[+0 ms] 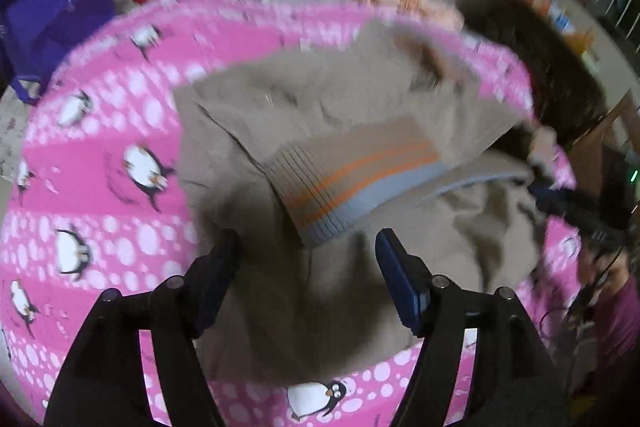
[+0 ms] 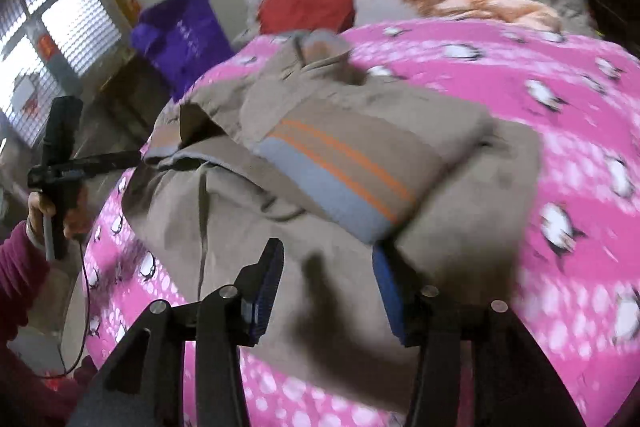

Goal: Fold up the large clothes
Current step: 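Open both tools to lay the hem on the folded jacket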

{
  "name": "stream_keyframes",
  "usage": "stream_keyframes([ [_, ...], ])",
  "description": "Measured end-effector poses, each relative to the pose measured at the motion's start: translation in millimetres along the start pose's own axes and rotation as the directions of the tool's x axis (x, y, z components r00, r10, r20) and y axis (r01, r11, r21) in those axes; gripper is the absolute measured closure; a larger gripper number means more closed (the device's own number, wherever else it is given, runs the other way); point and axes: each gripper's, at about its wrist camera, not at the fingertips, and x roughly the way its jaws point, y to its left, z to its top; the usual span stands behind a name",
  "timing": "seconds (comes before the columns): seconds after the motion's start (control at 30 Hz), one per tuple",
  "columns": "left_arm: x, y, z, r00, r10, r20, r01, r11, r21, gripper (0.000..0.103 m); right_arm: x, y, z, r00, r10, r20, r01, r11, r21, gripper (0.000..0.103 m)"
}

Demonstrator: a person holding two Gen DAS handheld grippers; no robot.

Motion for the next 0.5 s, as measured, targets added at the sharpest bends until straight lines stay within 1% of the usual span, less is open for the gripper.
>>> stream_keyframes([
  [0.03, 11, -1, 6, 0.999, -0.001, -0.034, 0.001, 1.0, -0.009, 0.034, 11, 1, 13, 1.0, 0.006, -0.015, -0.005, 1.0, 0.007, 0.055],
  [0.07, 20, -1, 18, 0.999, -0.001, -0.051, -0.001, 0.999, -0.034, 0.034, 15, 1, 24, 1.0, -0.005, -0.006, 0.005, 1.0, 0.014, 0.057],
  [0.1, 22, 0, 26, 0.999, -0.004, -0.048, 0.001, 0.999, -0.05, 0.034, 15, 0, 37, 0.999, -0.019, 0.029, 0.018, 0.999, 0.029, 0.057],
  [0.13, 17, 2, 42, 1.0, -0.02, -0.008, 0.019, 0.997, -0.08, 0.034, 10, -3, 53, 0.995, -0.036, 0.089, 0.031, 0.998, 0.06, 0.056],
  [0.17, 8, 5, 55, 0.998, -0.032, 0.047, 0.037, 0.994, -0.107, 0.034, 1, -7, 68, 0.984, -0.053, 0.169, 0.034, 0.993, 0.11, 0.055],
  [0.2, 0, 9, 63, 0.994, -0.036, 0.101, 0.049, 0.99, -0.133, 0.034, -10, -11, 82, 0.967, -0.073, 0.245, 0.033, 0.986, 0.166, 0.047],
  [0.23, -14, 18, 76, 0.986, -0.02, 0.168, 0.052, 0.98, -0.192, 0.033, -20, -15, 91, 0.95, -0.088, 0.301, 0.023, 0.977, 0.212, 0.042],
  [0.27, -20, 23, 80, 0.982, -0.009, 0.187, 0.052, 0.973, -0.226, 0.033, -31, -19, 99, 0.935, -0.094, 0.342, 0.007, 0.969, 0.247, 0.036],
  [0.3, -25, 28, 83, 0.981, -0.007, 0.195, 0.057, 0.966, -0.253, 0.033, -39, -20, 102, 0.929, -0.092, 0.36, -0.005, 0.965, 0.261, 0.036],
  [0.37, -34, 35, 80, 0.98, -0.041, 0.193, 0.089, 0.964, -0.249, 0.033, -49, -17, 98, 0.935, -0.072, 0.348, -0.016, 0.97, 0.242, 0.037],
  [0.43, -39, 38, 64, 0.982, -0.038, 0.186, 0.078, 0.974, -0.213, 0.031, -56, -14, 79, 0.945, -0.091, 0.315, 0.023, 0.977, 0.214, 0.036],
  [0.5, -38, 41, 46, 0.986, -0.036, 0.161, 0.067, 0.979, -0.193, 0.03, -57, -16, 48, 0.959, -0.107, 0.264, 0.06, 0.982, 0.181, 0.036],
])
